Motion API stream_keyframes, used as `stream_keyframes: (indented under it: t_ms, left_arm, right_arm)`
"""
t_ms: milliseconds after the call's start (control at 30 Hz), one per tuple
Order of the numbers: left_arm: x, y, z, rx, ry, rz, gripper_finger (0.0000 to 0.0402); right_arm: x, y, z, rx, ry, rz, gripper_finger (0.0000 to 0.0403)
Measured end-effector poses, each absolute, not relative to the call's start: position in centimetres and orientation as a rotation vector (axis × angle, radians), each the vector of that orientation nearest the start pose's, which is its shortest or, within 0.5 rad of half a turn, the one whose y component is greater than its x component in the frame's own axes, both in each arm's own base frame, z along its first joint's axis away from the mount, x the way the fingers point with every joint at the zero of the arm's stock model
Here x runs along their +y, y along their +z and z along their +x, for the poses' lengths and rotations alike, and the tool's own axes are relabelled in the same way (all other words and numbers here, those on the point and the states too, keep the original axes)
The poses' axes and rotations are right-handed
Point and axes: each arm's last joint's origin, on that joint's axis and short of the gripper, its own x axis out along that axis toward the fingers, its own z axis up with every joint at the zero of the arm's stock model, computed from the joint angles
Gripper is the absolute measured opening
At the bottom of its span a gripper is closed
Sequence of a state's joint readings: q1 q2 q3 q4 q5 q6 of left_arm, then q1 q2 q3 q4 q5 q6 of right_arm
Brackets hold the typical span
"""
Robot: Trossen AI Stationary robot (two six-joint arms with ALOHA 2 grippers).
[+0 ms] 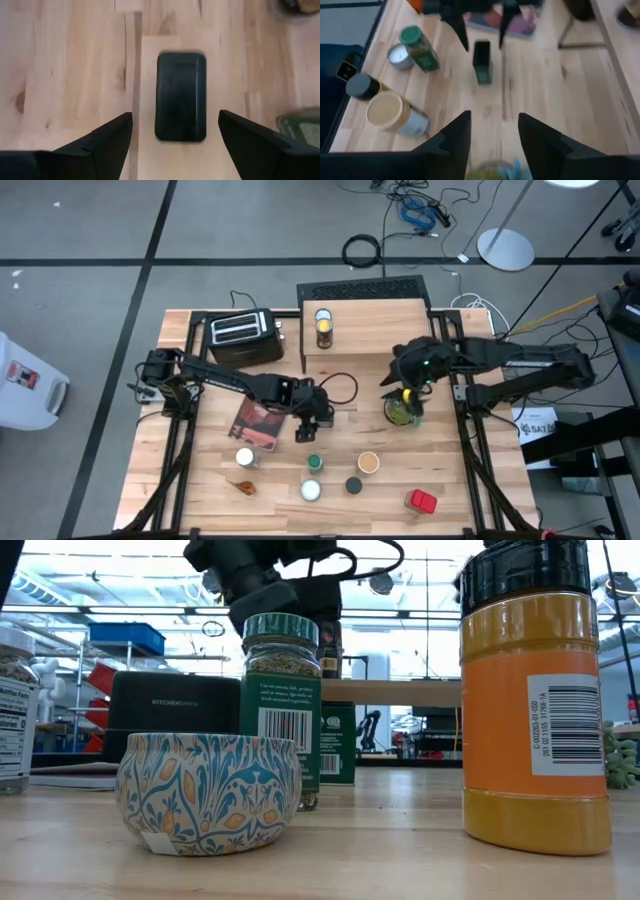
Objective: Shelf spices
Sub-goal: Put the black seasoning can on the shelf
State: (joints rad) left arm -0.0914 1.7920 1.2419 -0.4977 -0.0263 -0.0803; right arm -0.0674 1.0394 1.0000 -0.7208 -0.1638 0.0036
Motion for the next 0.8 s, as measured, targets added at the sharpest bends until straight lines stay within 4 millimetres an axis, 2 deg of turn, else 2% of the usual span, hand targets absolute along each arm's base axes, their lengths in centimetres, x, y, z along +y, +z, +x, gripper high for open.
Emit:
stream_keyframes:
  t_ms: [167, 300, 400, 567, 800]
  left_arm:
    - [-3.4, 19.9, 36.2, 1.075, -0.020, -0.006, 0.0303]
    - [-4.0, 19.9, 36.2, 1.078, -0.031, 0.015, 0.0303]
    - [-4.4, 19.6, 36.1, 1.069, -0.016, 0.053, 0.0303]
    - [-4.6, 18.3, 36.1, 0.990, -0.010, 0.043, 0.0289]
    - [-4.2, 16.9, 35.7, 0.945, 0.005, 0.013, 0.0245]
  right_arm:
    - [-0.6, 29.5, 24.0, 0.774, 0.123, 0.058, 0.0201]
    - [-0.7, 26.7, 27.0, 0.838, 0.133, 0.046, 0.0238]
    - [-0.8, 24.7, 28.5, 0.891, 0.138, 0.042, 0.0253]
    - [-0.8, 23.2, 29.3, 0.944, 0.134, 0.048, 0.0257]
    - [-0.8, 23.6, 29.0, 0.941, 0.126, 0.051, 0.0244]
